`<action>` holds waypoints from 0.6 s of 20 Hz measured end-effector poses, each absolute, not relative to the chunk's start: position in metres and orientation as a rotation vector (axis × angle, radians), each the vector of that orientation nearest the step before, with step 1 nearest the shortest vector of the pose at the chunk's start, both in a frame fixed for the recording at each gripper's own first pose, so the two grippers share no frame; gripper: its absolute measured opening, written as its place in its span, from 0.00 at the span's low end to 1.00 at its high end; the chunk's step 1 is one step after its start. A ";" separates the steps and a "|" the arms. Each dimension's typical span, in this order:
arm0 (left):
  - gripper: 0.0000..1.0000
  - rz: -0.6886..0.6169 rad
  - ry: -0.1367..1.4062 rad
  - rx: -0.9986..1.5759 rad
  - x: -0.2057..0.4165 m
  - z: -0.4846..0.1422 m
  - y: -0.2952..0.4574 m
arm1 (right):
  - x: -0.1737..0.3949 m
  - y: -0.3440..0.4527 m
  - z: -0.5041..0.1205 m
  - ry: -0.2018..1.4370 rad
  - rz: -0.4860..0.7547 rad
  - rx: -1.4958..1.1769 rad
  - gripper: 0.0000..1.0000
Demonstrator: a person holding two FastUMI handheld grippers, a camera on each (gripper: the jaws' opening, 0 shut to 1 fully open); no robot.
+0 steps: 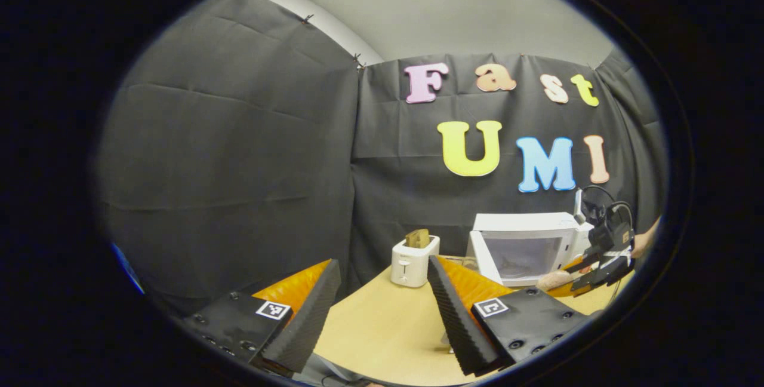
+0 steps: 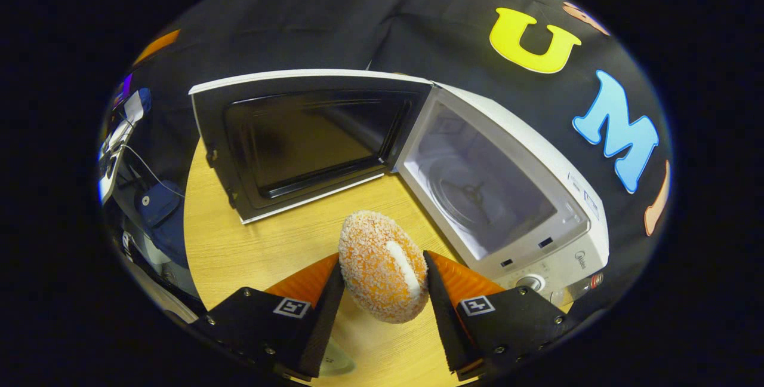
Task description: Open the microwave oven with the left hand, put the food in, and close the microwave oven.
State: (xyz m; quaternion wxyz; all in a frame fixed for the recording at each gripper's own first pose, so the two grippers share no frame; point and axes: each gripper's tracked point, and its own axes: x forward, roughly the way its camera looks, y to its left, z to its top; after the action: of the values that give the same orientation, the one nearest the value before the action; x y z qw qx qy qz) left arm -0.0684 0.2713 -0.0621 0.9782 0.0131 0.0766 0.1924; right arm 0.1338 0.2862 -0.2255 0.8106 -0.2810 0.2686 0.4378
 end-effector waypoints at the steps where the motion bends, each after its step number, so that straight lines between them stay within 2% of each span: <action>1: 0.96 0.398 0.157 0.029 -0.068 -0.063 0.271 | 0.143 0.289 -0.225 0.561 0.921 -0.595 0.76; 12: 0.96 0.512 0.231 0.039 -0.086 -0.082 0.286 | 0.233 0.314 -0.237 0.497 0.690 -0.506 0.76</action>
State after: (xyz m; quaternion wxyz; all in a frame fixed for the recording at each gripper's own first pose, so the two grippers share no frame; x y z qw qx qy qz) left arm -0.0858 0.2865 -0.0822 0.9606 0.0194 0.1140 0.2528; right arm 0.2331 0.3139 -0.2365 0.8800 -0.2429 0.2384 0.3313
